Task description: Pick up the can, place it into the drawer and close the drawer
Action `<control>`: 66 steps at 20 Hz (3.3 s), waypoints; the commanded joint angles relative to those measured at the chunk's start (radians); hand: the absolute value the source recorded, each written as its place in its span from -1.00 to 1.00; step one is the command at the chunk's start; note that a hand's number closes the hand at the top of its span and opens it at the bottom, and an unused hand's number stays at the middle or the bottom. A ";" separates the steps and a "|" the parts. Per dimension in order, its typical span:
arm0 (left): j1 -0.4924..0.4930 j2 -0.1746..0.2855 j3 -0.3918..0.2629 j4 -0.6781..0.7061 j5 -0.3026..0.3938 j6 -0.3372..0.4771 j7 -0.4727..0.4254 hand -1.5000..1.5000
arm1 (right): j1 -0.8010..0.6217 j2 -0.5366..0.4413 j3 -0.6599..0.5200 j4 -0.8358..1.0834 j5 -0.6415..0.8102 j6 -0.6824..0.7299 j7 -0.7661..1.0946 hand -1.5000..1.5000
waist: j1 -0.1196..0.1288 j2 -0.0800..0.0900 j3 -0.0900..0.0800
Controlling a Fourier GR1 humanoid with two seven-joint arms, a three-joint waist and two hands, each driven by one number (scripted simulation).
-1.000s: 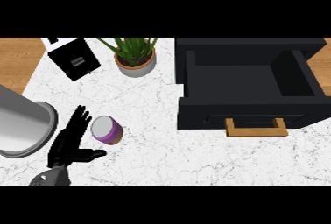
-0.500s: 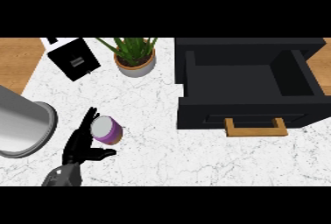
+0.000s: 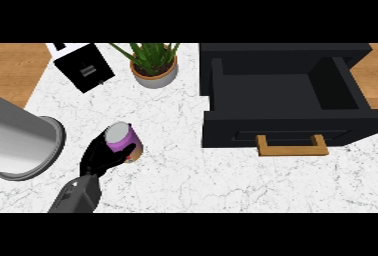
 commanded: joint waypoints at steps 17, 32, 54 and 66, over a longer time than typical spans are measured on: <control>0.038 -0.092 -0.006 -0.377 0.108 0.139 0.111 1.00 | 0.005 -0.027 -0.022 -0.040 -0.067 -0.040 0.048 -1.00 | 0.011 -0.004 0.001; -0.049 -0.094 -0.219 -0.819 0.089 0.466 0.445 1.00 | 0.096 0.017 0.053 -0.094 -0.019 -0.075 -0.017 -1.00 | 0.004 -0.004 0.001; -0.612 -0.103 -0.307 -0.616 0.026 0.772 0.667 1.00 | 0.005 0.016 0.078 -0.117 -0.025 -0.136 0.073 -1.00 | -0.004 0.000 0.001; -0.790 -0.110 -0.470 -0.359 0.210 0.936 0.500 1.00 | -0.032 0.012 0.074 -0.032 0.021 -0.096 0.034 -1.00 | -0.019 0.003 0.001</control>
